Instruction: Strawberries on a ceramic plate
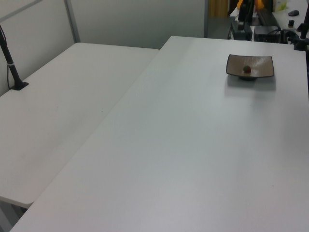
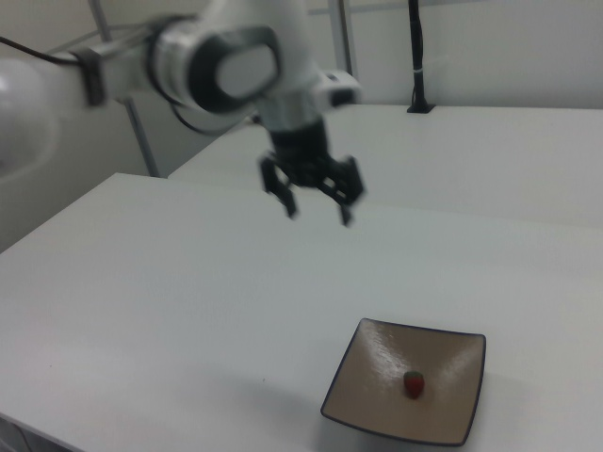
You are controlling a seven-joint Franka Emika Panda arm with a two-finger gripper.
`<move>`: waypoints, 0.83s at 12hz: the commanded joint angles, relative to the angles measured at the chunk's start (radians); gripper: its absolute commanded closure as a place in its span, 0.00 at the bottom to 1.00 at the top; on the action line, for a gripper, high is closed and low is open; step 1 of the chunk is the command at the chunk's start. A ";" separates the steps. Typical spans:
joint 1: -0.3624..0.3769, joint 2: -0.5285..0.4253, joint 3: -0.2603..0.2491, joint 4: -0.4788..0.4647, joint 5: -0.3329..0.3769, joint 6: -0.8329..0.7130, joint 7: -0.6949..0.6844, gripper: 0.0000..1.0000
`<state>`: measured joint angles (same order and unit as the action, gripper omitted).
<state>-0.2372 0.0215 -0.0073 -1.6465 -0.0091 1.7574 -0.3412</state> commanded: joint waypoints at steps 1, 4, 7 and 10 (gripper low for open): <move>0.129 -0.132 -0.014 -0.027 0.037 -0.128 0.121 0.00; 0.277 -0.141 -0.005 -0.032 0.047 -0.136 0.289 0.00; 0.361 -0.106 -0.005 -0.038 0.066 -0.092 0.298 0.00; 0.397 -0.048 -0.005 -0.039 0.066 -0.015 0.288 0.00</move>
<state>0.1254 -0.0590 0.0014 -1.6794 0.0372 1.6931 -0.0495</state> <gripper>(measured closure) 0.000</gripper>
